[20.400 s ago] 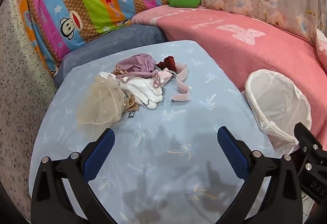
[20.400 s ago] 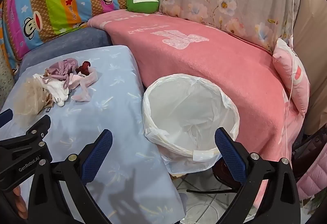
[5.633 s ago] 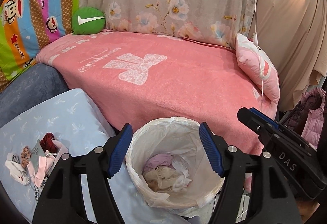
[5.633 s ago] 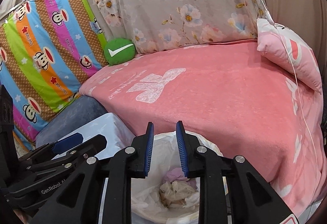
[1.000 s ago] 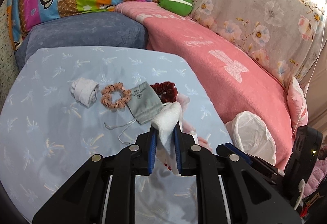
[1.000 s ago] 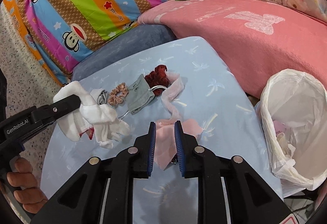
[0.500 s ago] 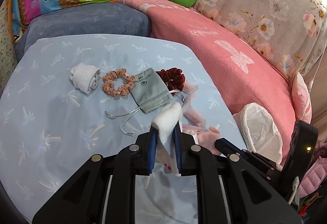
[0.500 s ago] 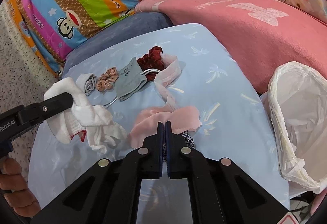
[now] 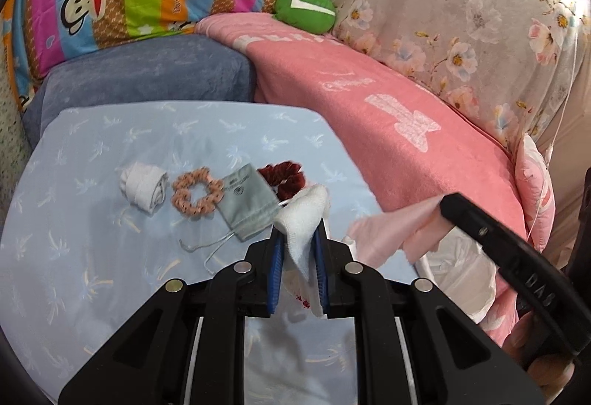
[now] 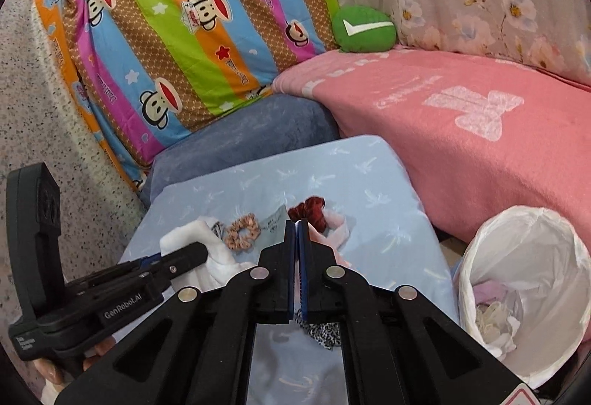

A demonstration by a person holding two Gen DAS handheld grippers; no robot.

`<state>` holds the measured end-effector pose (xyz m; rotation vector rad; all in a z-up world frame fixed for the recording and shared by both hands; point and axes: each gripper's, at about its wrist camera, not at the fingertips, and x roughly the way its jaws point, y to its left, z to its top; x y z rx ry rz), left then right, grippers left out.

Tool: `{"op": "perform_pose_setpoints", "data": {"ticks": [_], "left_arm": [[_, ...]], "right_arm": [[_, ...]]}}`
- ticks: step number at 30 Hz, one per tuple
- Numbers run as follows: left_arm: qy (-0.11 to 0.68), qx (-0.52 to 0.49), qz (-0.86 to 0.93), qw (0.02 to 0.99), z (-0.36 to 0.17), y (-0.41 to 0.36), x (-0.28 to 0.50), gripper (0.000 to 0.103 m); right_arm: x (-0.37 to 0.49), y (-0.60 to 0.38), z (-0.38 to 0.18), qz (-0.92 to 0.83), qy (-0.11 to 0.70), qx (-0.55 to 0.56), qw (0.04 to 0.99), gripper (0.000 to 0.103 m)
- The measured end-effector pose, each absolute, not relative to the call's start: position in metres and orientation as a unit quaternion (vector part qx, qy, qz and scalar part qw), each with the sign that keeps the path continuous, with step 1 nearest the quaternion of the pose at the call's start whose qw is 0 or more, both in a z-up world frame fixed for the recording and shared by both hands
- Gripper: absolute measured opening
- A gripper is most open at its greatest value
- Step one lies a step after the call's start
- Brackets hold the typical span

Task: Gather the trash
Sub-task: 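Carry the white sock and pink cloth over the white bin and open both tools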

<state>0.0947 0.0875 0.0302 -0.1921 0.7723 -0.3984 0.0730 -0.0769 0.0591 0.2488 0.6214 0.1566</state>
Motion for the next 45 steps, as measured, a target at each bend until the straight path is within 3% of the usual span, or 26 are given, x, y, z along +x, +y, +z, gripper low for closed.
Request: {"op": "perform_pose_setpoints", "data": {"ticks": [13, 31, 33, 35, 36, 45], "left_arm": [[0.33, -0.059, -0.277, 0.901, 0.076, 0.017, 0.092, 0.016], [0.34, -0.008, -0.381, 0.86, 0.073, -0.11, 0.079, 0.019], [0.342, -0.008, -0.38, 0.859, 0.071, -0.118, 0.079, 0.028], [0.343, -0.01, -0.374, 0.861, 0.07, -0.121, 0.08, 0.056], [0.339, -0.015, -0.368, 0.866, 0.07, -0.121, 0.08, 0.06], [0.339, -0.002, -0.351, 0.873, 0.067, -0.121, 0.078, 0.062]], "right_arm": [[0.046, -0.151, 0.119, 0.017, 0.237, 0.126, 0.963, 0.002], [0.014, -0.268, 0.096, -0.088, 0.243, 0.15, 0.954, 0.002], [0.012, -0.277, 0.093, -0.094, 0.242, 0.156, 0.953, 0.003], [0.009, -0.285, 0.092, -0.104, 0.237, 0.165, 0.952, 0.006], [0.007, -0.287, 0.092, -0.105, 0.237, 0.168, 0.951, 0.007], [0.003, -0.292, 0.087, -0.102, 0.24, 0.175, 0.949, 0.01]]}}
